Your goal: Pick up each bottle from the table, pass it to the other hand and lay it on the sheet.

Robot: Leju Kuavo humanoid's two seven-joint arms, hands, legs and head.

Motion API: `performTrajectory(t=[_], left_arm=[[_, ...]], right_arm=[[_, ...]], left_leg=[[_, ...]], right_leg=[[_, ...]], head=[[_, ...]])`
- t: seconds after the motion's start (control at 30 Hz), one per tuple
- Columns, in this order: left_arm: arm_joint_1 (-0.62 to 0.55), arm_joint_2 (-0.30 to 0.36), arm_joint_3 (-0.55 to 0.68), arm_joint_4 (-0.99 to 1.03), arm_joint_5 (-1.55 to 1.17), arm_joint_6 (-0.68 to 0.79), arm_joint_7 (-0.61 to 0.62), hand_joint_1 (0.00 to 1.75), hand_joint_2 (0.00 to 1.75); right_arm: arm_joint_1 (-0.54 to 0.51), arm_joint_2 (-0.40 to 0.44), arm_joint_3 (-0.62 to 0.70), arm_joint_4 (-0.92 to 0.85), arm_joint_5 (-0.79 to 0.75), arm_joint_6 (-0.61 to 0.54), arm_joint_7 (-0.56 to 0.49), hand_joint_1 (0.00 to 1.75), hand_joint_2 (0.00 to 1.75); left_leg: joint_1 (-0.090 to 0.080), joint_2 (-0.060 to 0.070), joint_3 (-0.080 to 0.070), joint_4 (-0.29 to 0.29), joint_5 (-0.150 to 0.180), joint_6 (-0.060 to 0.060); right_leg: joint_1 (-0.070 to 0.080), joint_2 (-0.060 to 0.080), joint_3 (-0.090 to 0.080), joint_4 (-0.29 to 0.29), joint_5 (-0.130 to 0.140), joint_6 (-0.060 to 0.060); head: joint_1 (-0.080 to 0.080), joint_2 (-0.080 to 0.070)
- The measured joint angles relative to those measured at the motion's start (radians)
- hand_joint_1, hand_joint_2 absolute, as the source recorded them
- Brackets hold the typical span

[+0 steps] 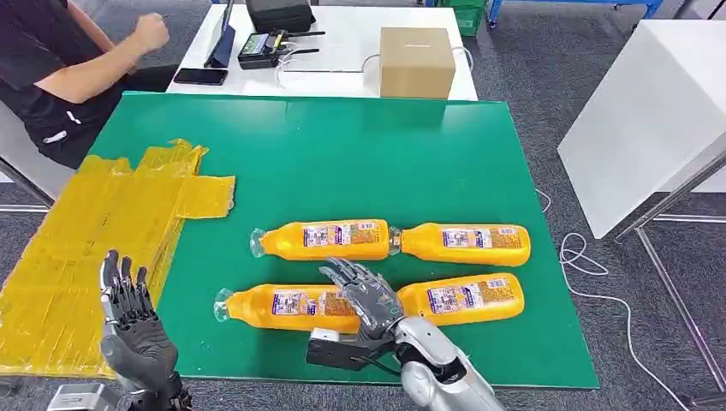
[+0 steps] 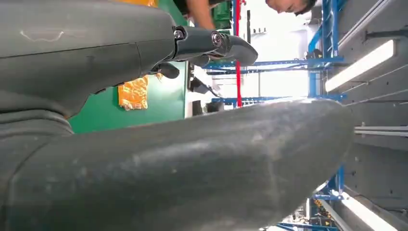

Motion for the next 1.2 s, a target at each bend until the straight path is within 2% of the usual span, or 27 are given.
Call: performTrajectory(t=[0.17, 0.57, 0.6, 0.63, 0.93, 1.2], left_arm=[[-0.015, 0.000, 0.002, 0.011, 0.006, -0.008, 0.000, 0.00, 0.00], [-0.027, 0.000, 0.006, 0.027, 0.011, -0.015, 0.000, 0.00, 0.00], [-0.031, 0.000, 0.006, 0.030, 0.014, -0.017, 0.000, 0.00, 0.00], [-0.034, 0.000, 0.006, 0.032, 0.014, -0.020, 0.000, 0.00, 0.00], [-0.058, 0.000, 0.005, 0.058, 0.039, -0.021, 0.001, 0.00, 0.00], [-0.048, 0.000, 0.017, 0.059, 0.165, 0.139, 0.001, 0.00, 0.00]], right_arm=[[-0.051, -0.003, 0.042, 0.089, -0.051, 0.060, -0.013, 0.00, 1.75], [-0.106, -0.005, 0.082, 0.161, -0.092, 0.085, -0.033, 0.00, 1.75], [-0.113, -0.005, 0.090, 0.169, -0.106, 0.098, -0.037, 1.62, 1.75], [-0.121, -0.005, 0.098, 0.178, -0.119, 0.109, -0.042, 1.75, 1.75], [-0.181, 0.004, 0.161, 0.261, -0.205, 0.120, -0.070, 1.75, 1.75], [-0.118, 0.010, 0.159, 0.230, -0.223, 0.006, -0.014, 1.75, 1.75]], left_leg=[[0.000, 0.000, 0.000, 0.000, 0.000, 0.000], [0.000, 0.000, 0.000, 0.000, 0.000, 0.000], [0.000, 0.000, 0.000, 0.000, 0.000, 0.000], [0.000, 0.000, 0.000, 0.000, 0.000, 0.000], [0.000, 0.001, 0.003, 0.000, 0.000, 0.000], [0.000, 0.001, 0.004, 0.000, -0.001, -0.001]], right_leg=[[0.000, 0.000, 0.000, 0.000, 0.000, 0.000], [0.000, 0.000, 0.000, 0.000, 0.000, 0.000], [0.000, 0.000, 0.000, 0.000, 0.000, 0.000], [0.000, 0.001, 0.000, 0.000, 0.000, 0.000], [0.000, 0.001, 0.002, 0.000, 0.001, -0.001], [0.000, 0.001, 0.003, 0.000, 0.000, -0.001]], head=[[0.000, 0.000], [0.000, 0.000], [0.000, 0.000], [0.000, 0.000], [0.000, 0.000], [0.000, 0.000]])
